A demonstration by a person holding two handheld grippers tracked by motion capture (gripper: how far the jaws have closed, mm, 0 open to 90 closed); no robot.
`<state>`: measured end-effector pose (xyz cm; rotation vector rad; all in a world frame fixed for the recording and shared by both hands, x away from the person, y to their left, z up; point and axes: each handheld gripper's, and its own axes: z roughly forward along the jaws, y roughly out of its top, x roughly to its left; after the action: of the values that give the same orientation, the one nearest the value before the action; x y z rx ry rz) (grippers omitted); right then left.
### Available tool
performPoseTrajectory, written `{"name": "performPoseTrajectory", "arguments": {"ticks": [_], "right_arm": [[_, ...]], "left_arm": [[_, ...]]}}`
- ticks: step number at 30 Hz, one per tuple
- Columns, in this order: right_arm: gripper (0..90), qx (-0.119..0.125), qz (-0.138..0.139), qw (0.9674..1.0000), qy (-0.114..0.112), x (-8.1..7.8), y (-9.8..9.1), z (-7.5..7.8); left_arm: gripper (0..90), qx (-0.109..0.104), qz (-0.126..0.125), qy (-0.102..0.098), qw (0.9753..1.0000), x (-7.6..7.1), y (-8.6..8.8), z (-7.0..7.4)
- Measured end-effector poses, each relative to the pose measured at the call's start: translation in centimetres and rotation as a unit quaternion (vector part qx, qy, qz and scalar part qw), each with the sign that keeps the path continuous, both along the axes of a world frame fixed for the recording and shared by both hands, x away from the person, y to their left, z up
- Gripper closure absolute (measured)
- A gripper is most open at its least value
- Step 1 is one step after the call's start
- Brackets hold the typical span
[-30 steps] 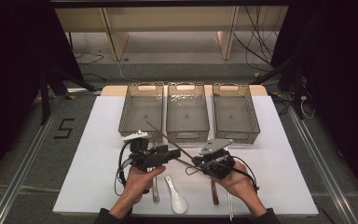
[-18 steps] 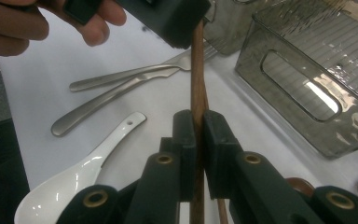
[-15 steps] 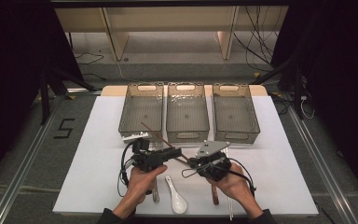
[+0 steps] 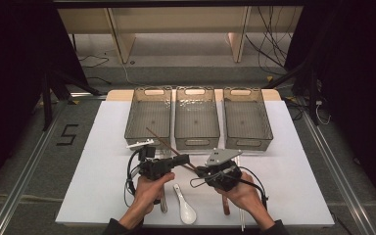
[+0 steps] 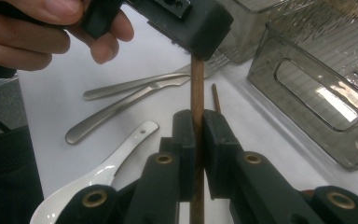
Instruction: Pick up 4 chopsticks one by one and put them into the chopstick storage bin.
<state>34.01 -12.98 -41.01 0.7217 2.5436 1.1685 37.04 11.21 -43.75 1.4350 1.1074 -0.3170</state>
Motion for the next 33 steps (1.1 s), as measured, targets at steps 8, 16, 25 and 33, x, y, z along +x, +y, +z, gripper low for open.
{"name": "performPoseTrajectory", "arguments": {"ticks": [8,16,25,33], "right_arm": [[73.2,0.008,0.001,0.9999,0.009,0.2,-0.2,-0.2],[47.8,-0.005,-0.009,0.9998,0.016,0.3,-1.3,0.1],[34.7,-0.019,-0.044,0.9983,0.034,0.5,-3.7,-0.7],[32.3,-0.018,-0.065,0.9969,0.04,0.3,-5.4,-1.1]], "left_arm": [[83.7,-0.006,-0.015,-0.006,0.9999,-0.1,0.2,0.7],[83.8,0.057,-0.005,-0.041,0.9975,0.6,2.0,2.5],[83.7,0.112,0.0,-0.039,0.993,3.0,5.2,4.8],[83.6,0.146,0.02,-0.044,0.9882,5.6,7.3,7.4]]}}
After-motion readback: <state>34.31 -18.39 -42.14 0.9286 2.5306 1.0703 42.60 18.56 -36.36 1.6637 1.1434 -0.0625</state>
